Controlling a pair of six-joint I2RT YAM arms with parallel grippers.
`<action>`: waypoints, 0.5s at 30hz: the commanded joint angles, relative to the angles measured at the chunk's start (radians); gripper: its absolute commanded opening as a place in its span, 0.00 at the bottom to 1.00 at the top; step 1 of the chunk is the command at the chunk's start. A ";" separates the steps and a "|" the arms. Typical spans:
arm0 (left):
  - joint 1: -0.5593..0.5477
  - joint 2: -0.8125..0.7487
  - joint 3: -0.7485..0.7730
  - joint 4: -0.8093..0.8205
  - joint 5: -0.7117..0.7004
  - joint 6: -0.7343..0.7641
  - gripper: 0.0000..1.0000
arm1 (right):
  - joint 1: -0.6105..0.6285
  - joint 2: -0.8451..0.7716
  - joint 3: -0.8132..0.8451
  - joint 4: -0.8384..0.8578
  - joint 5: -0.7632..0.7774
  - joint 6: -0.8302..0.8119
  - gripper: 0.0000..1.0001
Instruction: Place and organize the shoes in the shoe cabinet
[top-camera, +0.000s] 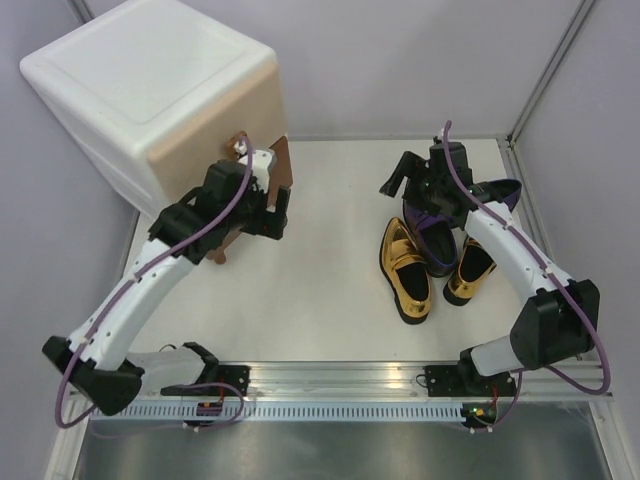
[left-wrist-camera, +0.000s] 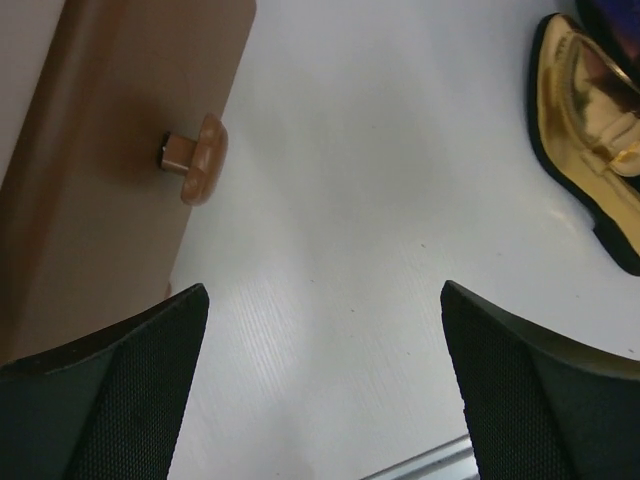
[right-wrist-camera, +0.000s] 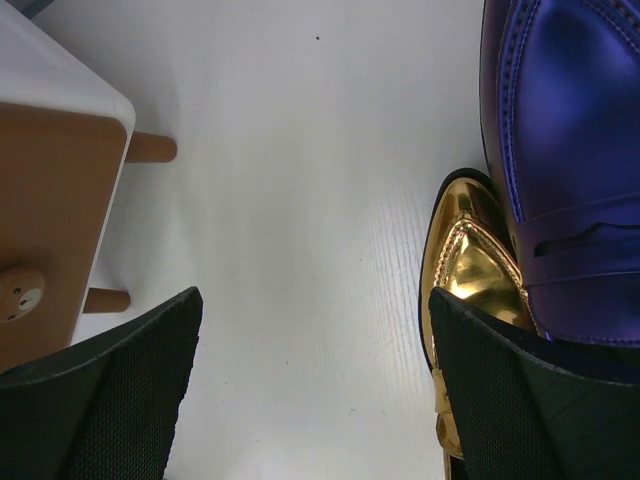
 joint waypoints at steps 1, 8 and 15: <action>-0.035 0.124 0.112 0.012 -0.197 0.110 0.99 | -0.012 -0.060 -0.013 -0.005 0.000 -0.055 0.98; -0.044 0.301 0.197 0.043 -0.254 0.240 0.93 | -0.057 -0.109 -0.051 -0.001 0.006 -0.072 0.98; -0.044 0.392 0.202 0.059 -0.280 0.302 0.77 | -0.080 -0.142 -0.084 -0.001 0.003 -0.073 0.98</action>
